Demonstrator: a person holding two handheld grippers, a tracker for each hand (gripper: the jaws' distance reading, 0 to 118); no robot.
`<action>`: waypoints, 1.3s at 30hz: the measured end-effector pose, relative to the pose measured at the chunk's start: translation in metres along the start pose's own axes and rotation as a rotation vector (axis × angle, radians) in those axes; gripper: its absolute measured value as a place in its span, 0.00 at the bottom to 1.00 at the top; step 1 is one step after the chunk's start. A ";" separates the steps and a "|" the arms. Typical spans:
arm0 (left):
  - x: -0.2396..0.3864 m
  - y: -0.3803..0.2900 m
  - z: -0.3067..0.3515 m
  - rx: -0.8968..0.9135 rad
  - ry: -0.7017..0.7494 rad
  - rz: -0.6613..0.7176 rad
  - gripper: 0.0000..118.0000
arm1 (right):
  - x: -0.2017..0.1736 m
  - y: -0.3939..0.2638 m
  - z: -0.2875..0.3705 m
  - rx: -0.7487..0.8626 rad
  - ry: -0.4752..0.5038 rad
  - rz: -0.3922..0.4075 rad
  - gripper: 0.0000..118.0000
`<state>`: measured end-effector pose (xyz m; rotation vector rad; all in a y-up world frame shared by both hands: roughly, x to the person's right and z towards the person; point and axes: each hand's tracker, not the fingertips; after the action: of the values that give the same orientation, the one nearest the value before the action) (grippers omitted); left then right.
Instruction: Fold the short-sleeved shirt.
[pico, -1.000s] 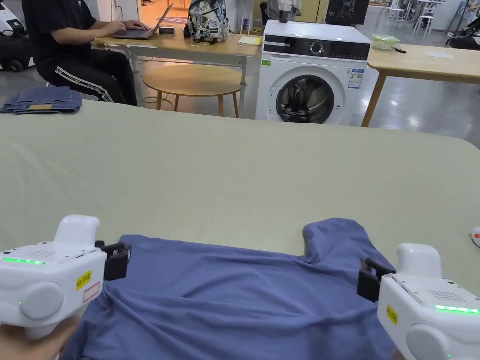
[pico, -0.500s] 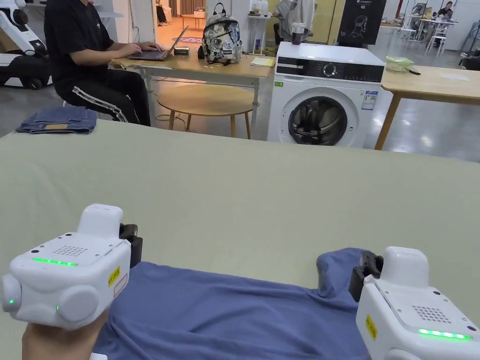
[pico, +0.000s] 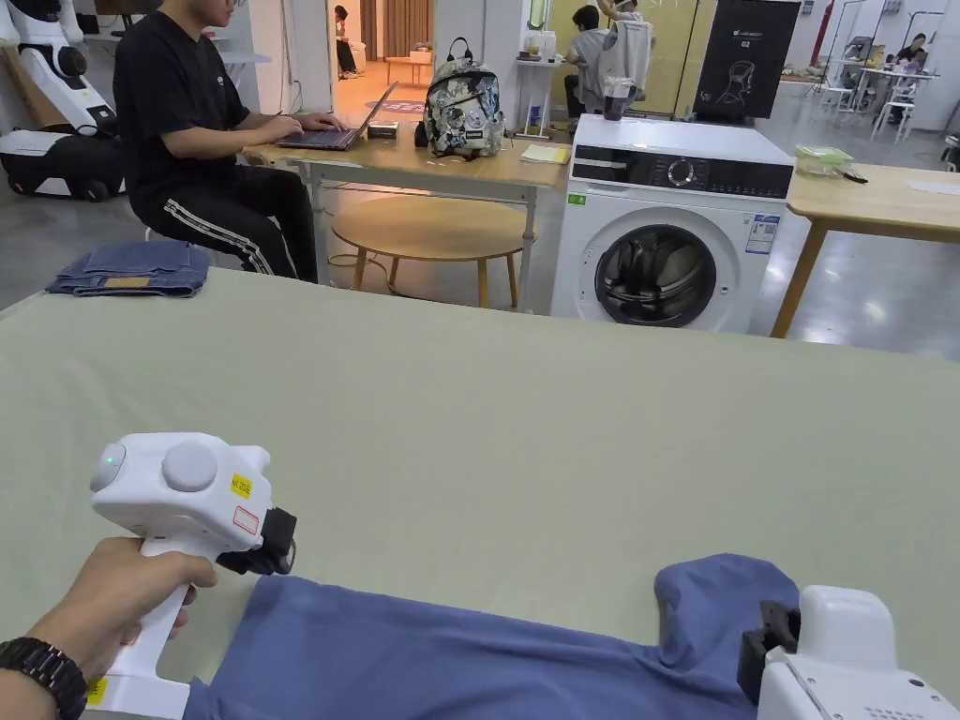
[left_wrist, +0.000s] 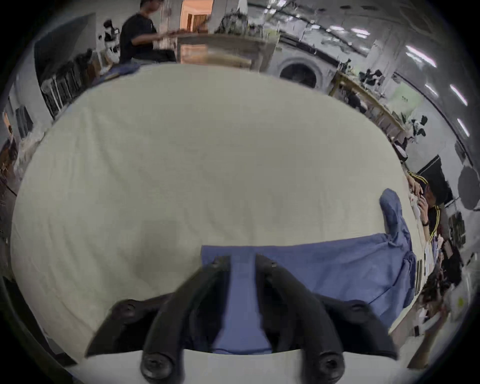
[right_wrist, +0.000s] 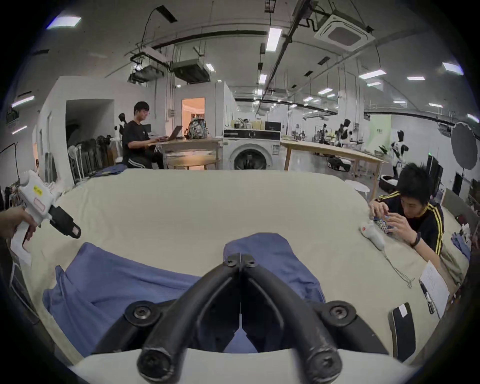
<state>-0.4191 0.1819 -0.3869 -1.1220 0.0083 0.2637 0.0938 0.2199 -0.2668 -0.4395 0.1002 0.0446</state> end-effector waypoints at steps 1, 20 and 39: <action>0.009 -0.006 0.002 -0.020 0.001 0.010 0.31 | 0.003 -0.002 -0.001 -0.006 0.006 -0.002 0.00; 0.011 -0.012 -0.052 -0.063 0.138 -0.059 0.01 | 0.020 -0.024 -0.013 -0.126 -0.016 0.023 0.00; 0.014 -0.042 0.015 0.115 0.019 -0.047 0.00 | 0.104 0.032 -0.137 -0.469 0.005 -0.028 0.57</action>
<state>-0.3981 0.1815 -0.3451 -1.0086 0.0137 0.2078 0.1834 0.1928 -0.4149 -0.9093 0.0876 0.0389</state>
